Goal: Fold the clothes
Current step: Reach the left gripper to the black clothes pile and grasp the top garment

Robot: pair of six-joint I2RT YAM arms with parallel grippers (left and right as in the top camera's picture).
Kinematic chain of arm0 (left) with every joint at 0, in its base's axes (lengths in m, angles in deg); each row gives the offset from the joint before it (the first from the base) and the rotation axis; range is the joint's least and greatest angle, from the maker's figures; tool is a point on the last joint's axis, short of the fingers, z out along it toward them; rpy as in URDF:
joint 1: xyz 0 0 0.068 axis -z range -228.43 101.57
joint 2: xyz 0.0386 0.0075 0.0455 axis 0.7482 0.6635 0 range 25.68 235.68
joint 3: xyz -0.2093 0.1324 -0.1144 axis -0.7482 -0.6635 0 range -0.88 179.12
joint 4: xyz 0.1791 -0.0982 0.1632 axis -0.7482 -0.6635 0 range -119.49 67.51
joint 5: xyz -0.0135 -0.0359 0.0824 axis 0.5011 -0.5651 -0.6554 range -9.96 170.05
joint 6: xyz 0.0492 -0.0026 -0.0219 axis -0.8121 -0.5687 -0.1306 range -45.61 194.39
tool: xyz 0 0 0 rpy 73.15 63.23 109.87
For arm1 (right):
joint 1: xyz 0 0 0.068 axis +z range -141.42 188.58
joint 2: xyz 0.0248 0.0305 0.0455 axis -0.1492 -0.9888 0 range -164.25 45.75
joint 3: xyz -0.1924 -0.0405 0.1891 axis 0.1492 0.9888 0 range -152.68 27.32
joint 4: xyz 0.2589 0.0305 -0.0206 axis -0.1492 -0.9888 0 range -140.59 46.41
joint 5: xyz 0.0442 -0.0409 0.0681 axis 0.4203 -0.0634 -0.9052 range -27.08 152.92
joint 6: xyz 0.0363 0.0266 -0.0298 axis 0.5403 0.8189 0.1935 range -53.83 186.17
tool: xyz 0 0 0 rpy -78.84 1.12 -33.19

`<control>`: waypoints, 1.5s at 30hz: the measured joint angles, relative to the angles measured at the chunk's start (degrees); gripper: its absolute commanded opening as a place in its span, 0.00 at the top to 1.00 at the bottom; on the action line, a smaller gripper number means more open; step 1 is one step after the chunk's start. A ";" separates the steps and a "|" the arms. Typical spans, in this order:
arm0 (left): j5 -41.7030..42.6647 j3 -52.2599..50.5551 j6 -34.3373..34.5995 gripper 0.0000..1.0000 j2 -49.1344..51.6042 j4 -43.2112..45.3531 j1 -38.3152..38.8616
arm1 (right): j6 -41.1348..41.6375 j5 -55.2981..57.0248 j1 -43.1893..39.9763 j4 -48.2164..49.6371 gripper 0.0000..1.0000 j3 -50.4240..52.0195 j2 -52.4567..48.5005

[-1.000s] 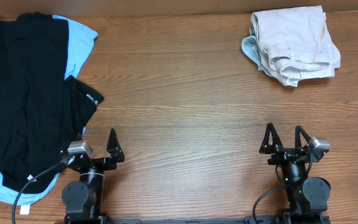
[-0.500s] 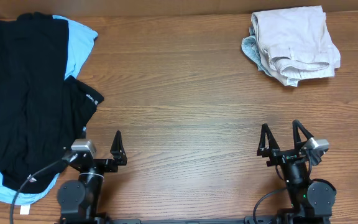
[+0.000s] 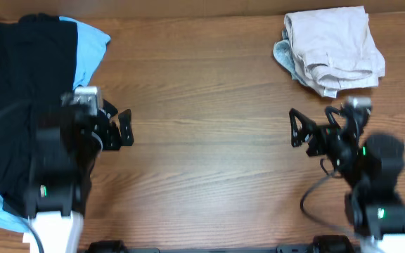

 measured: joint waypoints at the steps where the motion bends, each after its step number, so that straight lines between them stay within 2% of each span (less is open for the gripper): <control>1: 0.02 3.37 -0.94 0.00 3.43 -2.75 0.00 | 0.00 -0.55 0.02 -1.20 0.00 -2.21 -2.58; 3: 0.02 10.38 -2.49 0.00 11.34 -6.14 0.00 | -0.13 -2.12 0.00 -3.96 0.00 -7.63 -9.33; 7: -0.02 17.77 -4.28 0.00 22.97 -7.67 -0.11 | -0.11 -6.80 0.00 -4.87 0.00 -13.42 -20.41; 14: -0.44 19.15 -5.44 0.00 38.14 -3.23 -0.11 | 0.00 -22.38 0.00 5.27 0.02 -14.08 -35.10; 18: -2.62 19.15 -5.64 0.08 43.71 -3.06 -0.11 | 0.02 -29.00 0.07 7.13 0.09 -14.08 -39.39; 22: -5.49 19.15 -5.79 0.13 48.59 -2.99 -0.11 | -0.04 -31.82 0.35 7.10 0.09 -14.08 -42.34; 29: -11.26 19.15 -5.77 0.13 55.65 -1.44 -0.13 | -0.07 -30.18 2.32 6.08 0.10 -14.08 -42.91; 33: -12.72 19.15 -5.73 0.20 58.14 -0.83 -0.26 | -0.02 -27.65 3.58 5.09 0.12 -14.08 -42.93; 36: -13.25 19.47 -5.68 0.35 59.10 -0.46 -0.33 | -0.04 -25.83 4.55 4.55 0.16 -14.08 -42.93; 38: -13.31 19.65 -5.64 0.49 59.34 -0.35 -0.33 | -0.04 -24.57 4.90 3.63 0.19 -14.08 -42.91; 42: -13.70 19.80 -5.77 0.96 59.78 1.03 -0.33 | -0.07 -22.58 5.16 2.27 0.24 -14.08 -42.93; 45: -13.81 19.87 -5.68 0.96 60.11 2.36 -0.33 | -0.09 -21.57 5.18 1.97 0.25 -14.08 -42.93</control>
